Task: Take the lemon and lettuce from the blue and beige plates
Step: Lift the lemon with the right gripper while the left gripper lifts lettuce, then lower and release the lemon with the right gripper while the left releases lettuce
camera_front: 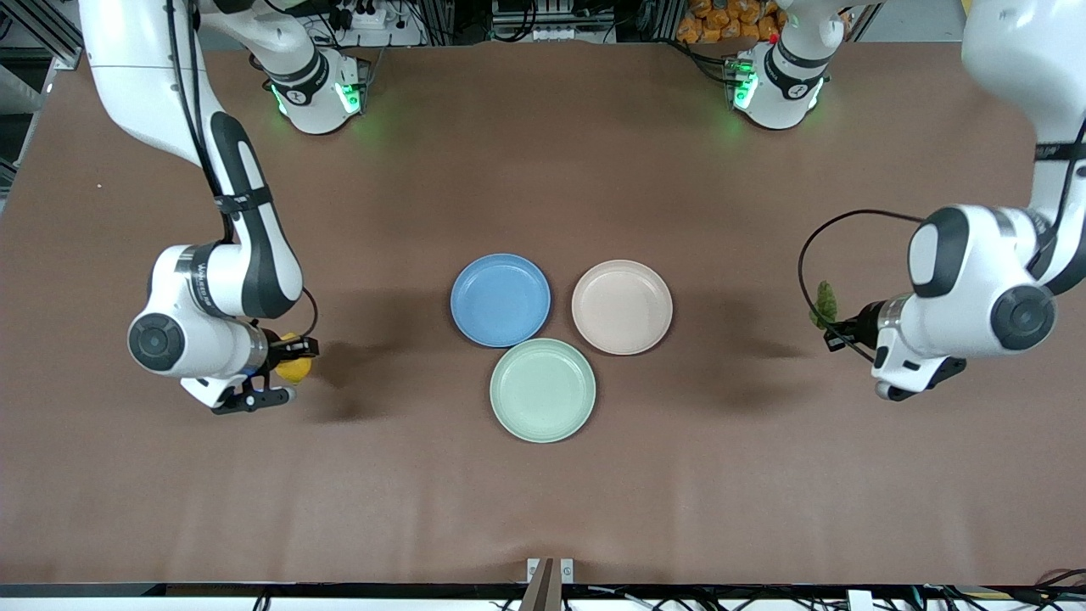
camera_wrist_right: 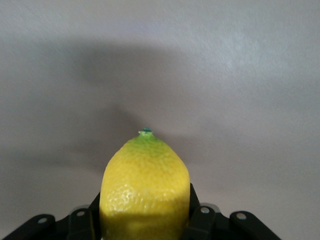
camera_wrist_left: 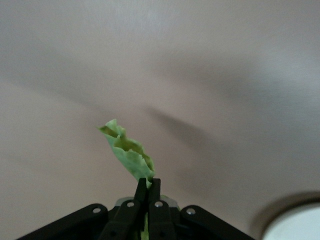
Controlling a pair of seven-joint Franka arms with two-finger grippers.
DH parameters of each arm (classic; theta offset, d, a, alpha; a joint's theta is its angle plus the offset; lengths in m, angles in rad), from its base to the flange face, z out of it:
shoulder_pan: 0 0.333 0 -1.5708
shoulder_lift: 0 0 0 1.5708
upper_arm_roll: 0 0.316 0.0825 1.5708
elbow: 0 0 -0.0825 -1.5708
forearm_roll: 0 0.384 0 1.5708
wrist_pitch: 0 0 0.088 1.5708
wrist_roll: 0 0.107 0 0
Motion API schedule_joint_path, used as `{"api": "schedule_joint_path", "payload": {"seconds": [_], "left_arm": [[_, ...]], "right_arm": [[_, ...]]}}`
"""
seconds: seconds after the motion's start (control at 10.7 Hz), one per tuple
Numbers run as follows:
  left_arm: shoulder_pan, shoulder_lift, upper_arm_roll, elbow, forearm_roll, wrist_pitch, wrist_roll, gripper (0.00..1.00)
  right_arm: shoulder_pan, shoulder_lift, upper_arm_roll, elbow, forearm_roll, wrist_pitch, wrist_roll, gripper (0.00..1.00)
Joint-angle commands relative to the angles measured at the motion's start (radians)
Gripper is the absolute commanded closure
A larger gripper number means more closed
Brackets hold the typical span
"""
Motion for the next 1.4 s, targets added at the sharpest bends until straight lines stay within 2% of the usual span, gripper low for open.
{"api": "schedule_joint_path", "payload": {"seconds": [0.0, 0.09, 0.19, 0.56, 0.65, 0.75, 0.84, 1.12, 1.31], "left_arm": [[-0.014, 0.07, -0.012, 0.018, 0.018, 0.027, -0.014, 0.99], [-0.013, 0.079, -0.011, 0.02, 0.021, 0.03, -0.012, 0.56], [-0.01, 0.075, -0.012, 0.021, 0.042, 0.03, -0.006, 0.01], [-0.016, -0.049, -0.02, 0.064, 0.087, -0.003, -0.003, 0.0], [-0.008, -0.098, -0.025, 0.093, 0.087, -0.025, 0.013, 0.0], [-0.013, -0.141, -0.023, 0.122, 0.085, -0.043, 0.042, 0.0], [-0.016, -0.18, -0.025, 0.144, 0.085, -0.059, 0.052, 0.0], [-0.008, -0.275, -0.025, 0.15, 0.082, -0.102, 0.121, 0.0], [-0.005, -0.324, -0.016, 0.15, 0.073, -0.115, 0.171, 0.0]], "right_arm": [[-0.041, -0.106, 0.014, -0.205, -0.012, 0.16, -0.12, 0.78], [-0.052, -0.114, 0.014, -0.239, -0.012, 0.201, -0.145, 0.78], [-0.061, -0.123, 0.014, -0.254, -0.012, 0.21, -0.151, 0.78], [-0.088, -0.113, 0.012, -0.308, -0.014, 0.299, -0.177, 0.75], [-0.093, -0.108, 0.014, -0.306, -0.011, 0.301, -0.176, 0.62], [-0.096, -0.102, 0.014, -0.305, -0.003, 0.301, -0.17, 0.23], [-0.098, -0.108, 0.014, -0.299, -0.001, 0.289, -0.163, 0.0], [-0.101, -0.142, 0.011, -0.251, 0.006, 0.209, -0.16, 0.0], [-0.107, -0.207, 0.007, -0.218, 0.006, 0.113, -0.048, 0.0]]}}
